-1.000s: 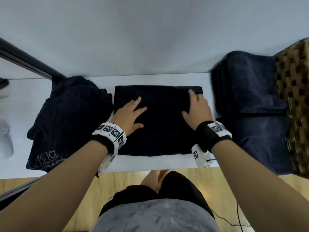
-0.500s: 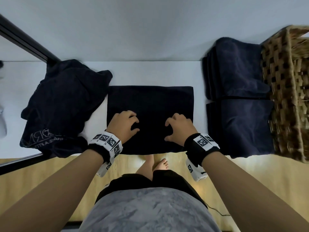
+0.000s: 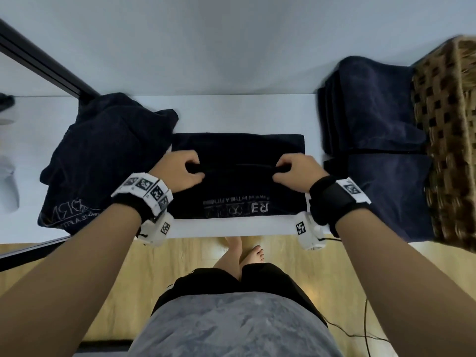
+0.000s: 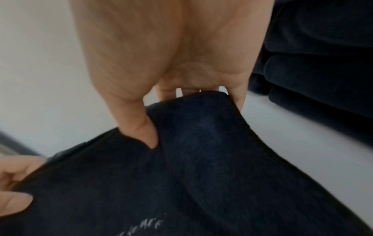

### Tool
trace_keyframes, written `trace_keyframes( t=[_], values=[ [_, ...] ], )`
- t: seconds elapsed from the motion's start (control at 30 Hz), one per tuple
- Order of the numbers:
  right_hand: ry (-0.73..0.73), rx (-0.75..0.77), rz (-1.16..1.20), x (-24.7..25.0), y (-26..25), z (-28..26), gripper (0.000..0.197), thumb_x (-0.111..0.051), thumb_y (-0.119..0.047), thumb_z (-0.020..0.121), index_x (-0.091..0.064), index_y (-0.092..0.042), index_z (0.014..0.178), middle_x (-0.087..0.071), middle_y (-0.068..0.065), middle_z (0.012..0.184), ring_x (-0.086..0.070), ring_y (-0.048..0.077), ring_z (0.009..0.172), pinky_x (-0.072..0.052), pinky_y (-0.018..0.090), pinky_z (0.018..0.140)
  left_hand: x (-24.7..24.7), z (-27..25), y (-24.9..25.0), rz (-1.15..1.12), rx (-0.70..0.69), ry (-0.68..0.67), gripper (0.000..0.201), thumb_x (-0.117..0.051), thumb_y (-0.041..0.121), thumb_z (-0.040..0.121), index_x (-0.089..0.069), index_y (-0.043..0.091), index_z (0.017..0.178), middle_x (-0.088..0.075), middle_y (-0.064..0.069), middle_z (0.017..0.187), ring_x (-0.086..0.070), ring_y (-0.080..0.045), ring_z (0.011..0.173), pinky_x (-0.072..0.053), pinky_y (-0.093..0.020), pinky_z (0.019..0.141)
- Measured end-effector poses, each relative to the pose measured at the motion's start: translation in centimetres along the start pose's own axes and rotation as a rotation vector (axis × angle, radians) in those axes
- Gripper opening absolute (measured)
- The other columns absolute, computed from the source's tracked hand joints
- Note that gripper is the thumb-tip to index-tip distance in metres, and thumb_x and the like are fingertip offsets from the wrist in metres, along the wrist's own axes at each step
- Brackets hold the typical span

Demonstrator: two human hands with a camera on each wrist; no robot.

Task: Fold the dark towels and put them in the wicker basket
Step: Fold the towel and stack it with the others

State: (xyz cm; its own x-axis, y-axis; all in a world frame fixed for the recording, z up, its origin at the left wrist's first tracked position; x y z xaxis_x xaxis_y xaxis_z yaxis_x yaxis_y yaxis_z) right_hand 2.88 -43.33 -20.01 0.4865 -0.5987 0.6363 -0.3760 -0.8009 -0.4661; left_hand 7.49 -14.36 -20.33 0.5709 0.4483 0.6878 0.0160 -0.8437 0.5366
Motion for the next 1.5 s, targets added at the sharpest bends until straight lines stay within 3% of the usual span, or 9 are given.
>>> trace_keyframes(
  t=[0.17,0.33,0.4,0.67,0.9,1.07,1.3,1.4,1.5],
  values=[
    [0.019,-0.161,0.0,0.2,2.2,1.9,0.029,-0.065,-0.02,0.086,-0.067,-0.017,0.115,-0.066,0.004,0.112,-0.06,0.022,0.107,-0.038,0.019,0.082,1.1,1.3,-3.4,0.281,0.16,-0.049,0.029,-0.067,0.027,0.086,-0.065,0.018,0.113,-0.066,-0.001,0.106,-0.061,-0.025,0.103,-0.044,-0.041,0.098],
    [0.151,-0.276,0.211,1.4,2.7,2.1,0.011,-0.066,-0.03,0.081,-0.068,-0.023,0.088,-0.066,-0.006,0.087,-0.063,0.019,0.097,-0.044,0.023,0.08,2.4,0.5,-5.3,-0.178,0.29,0.178,0.008,-0.07,0.02,0.077,-0.067,0.026,0.082,-0.065,0.008,0.079,-0.06,-0.007,0.073,-0.045,-0.018,0.062],
    [0.27,-0.294,0.322,2.6,2.7,2.3,0.012,-0.066,-0.033,0.078,-0.067,-0.024,0.086,-0.064,-0.013,0.08,-0.062,0.016,0.091,-0.042,0.021,0.075,3.4,0.8,-5.4,-0.323,0.277,0.284,0.011,-0.07,0.017,0.077,-0.065,0.026,0.077,-0.063,0.009,0.074,-0.058,-0.008,0.07,-0.045,-0.02,0.064],
    [0.32,-0.32,0.166,1.3,2.7,2.7,0.071,-0.072,-0.022,0.08,-0.036,-0.015,0.141,-0.045,0.014,0.138,-0.047,0.031,0.125,-0.041,0.039,0.106,2.6,2.0,-5.4,-0.246,0.299,0.37,0.05,-0.069,0.024,0.088,-0.052,0.01,0.133,-0.059,-0.005,0.122,-0.06,-0.016,0.102,-0.043,-0.023,0.087],
    [0.358,-0.292,0.022,-1.0,1.8,0.2,0.057,-0.073,-0.006,0.081,-0.04,-0.015,0.127,-0.039,0.016,0.13,-0.045,0.033,0.118,-0.046,0.037,0.083,-1.2,-0.4,-6.4,-0.238,0.515,0.26,0.068,-0.081,0.036,0.075,-0.051,0.009,0.13,-0.062,-0.008,0.12,-0.061,-0.025,0.108,-0.048,-0.029,0.083],
    [0.364,-0.171,-0.439,-1.2,-0.4,-1.5,0.046,-0.06,0.002,0.079,-0.047,-0.014,0.12,-0.044,0.013,0.116,-0.047,0.031,0.105,-0.046,0.041,0.084,-3.5,-2.3,-7.1,-0.262,0.6,0.034,0.031,-0.076,0.03,0.073,-0.069,0.011,0.097,-0.07,-0.006,0.094,-0.064,-0.021,0.084,-0.051,-0.027,0.069],
    [-0.023,-0.198,-0.051,-3.7,1.1,0.0,0.097,-0.067,-0.008,0.08,-0.009,-0.024,0.156,-0.027,0.015,0.144,-0.052,0.034,0.115,-0.046,0.036,0.098,-2.5,-2.3,-7.3,-0.653,0.462,0.135,0.034,-0.07,0.032,0.087,-0.06,0.026,0.119,-0.064,0.001,0.11,-0.062,-0.014,0.097,-0.048,-0.03,0.09],
    [0.123,-0.263,0.113,-2.6,1.8,0.1,0.083,-0.065,-0.016,0.083,-0.019,-0.015,0.152,-0.033,0.017,0.143,-0.048,0.032,0.124,-0.04,0.036,0.106,-1.4,-1.4,-7.0,-0.647,0.412,0.141,0.03,-0.062,0.026,0.093,-0.058,0.019,0.123,-0.062,-0.001,0.113,-0.061,-0.023,0.108,-0.048,-0.033,0.094],
    [0.305,-0.202,0.052,-1.7,1.7,-1.0,0.05,-0.061,-0.013,0.083,-0.045,-0.013,0.13,-0.047,0.012,0.125,-0.053,0.03,0.11,-0.043,0.031,0.088,-0.8,-1.6,-6.6,-0.561,0.379,0.152,0.025,-0.061,0.025,0.093,-0.057,0.016,0.115,-0.064,-0.006,0.111,-0.062,-0.026,0.106,-0.05,-0.037,0.093]
  ],
)
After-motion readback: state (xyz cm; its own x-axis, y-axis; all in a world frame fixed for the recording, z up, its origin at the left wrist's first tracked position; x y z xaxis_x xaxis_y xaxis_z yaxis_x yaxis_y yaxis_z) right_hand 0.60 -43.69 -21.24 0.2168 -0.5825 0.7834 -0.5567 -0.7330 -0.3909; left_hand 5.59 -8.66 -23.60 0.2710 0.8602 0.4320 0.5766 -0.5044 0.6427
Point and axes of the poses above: each hand's wrist, its own z-axis towards the middle knuckle, its own x-axis out of the back of the hand, y = z × x, the point moved 6 cm from there along z, towards the middle knuckle
